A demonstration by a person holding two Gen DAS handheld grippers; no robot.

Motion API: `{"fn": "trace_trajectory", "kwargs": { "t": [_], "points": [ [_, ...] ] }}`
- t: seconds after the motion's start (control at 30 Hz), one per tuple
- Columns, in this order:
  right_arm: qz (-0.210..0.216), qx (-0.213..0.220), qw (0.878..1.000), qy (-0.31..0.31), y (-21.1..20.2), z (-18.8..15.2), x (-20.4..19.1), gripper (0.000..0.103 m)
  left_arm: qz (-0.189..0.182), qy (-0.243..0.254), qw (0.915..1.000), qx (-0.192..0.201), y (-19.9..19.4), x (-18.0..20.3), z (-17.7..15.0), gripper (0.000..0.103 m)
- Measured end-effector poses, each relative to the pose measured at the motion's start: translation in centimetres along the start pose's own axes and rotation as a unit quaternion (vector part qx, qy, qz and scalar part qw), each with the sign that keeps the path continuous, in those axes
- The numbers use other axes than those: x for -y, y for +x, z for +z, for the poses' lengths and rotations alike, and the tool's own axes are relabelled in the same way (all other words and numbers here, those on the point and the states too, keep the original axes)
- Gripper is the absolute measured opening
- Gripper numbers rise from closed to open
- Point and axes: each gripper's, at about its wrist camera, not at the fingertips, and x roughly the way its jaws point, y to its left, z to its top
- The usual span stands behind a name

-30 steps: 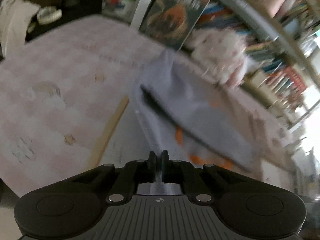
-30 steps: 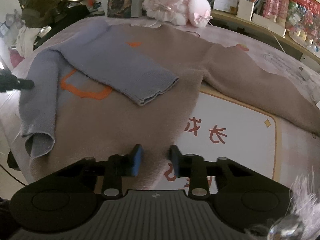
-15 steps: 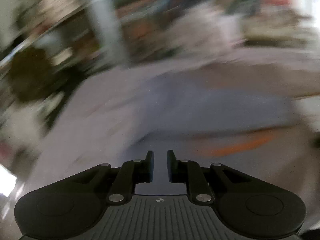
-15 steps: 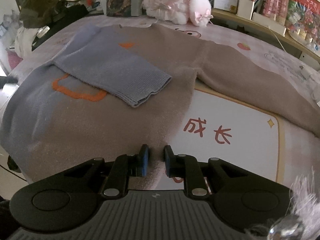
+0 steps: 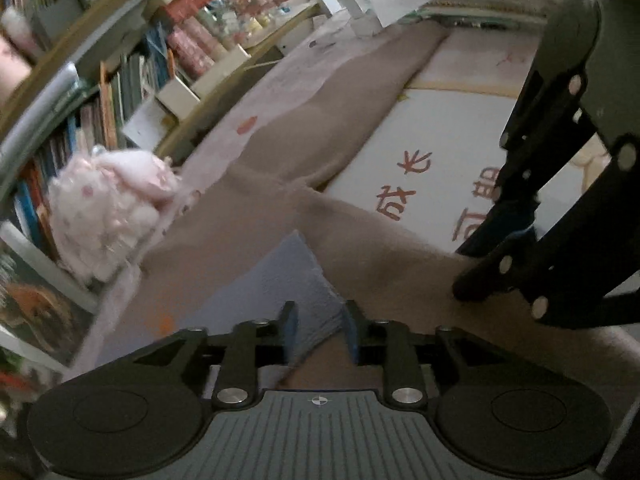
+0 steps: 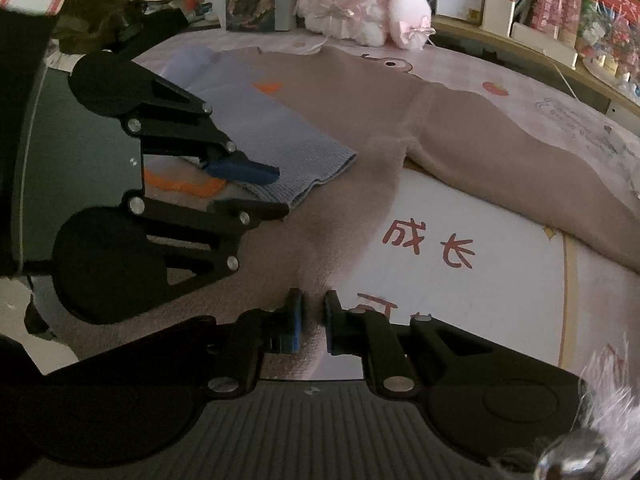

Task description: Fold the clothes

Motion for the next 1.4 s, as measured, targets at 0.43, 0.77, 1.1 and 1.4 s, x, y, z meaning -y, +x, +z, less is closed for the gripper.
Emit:
{"fn": "trace_trajectory", "kwargs": {
  "t": [0.43, 0.77, 1.1, 1.4],
  "points": [
    [-0.002, 0.005, 1.000, 0.017, 0.0, -0.1, -0.1, 0.011, 0.034, 0.010, 0.9993, 0.010, 0.5, 0.9, 0.3, 0.038],
    [-0.007, 0.008, 1.000, 0.022, -0.1, -0.3, -0.2, 0.011, 0.084, -0.044, 0.9955, 0.002, 0.6, -1.8, -0.9, 0.006],
    [-0.038, 0.001, 0.998, 0.044, 0.0, 0.2, -1.2, 0.011, 0.153, -0.309, 0.9375, 0.047, -5.0, -16.9, -9.3, 0.005],
    [-0.094, -0.003, 0.992, 0.079, 0.2, 0.6, -2.9, 0.011, 0.268, -0.460, 0.8462, -0.011, -9.9, -29.1, -24.0, 0.005]
  ]
}}
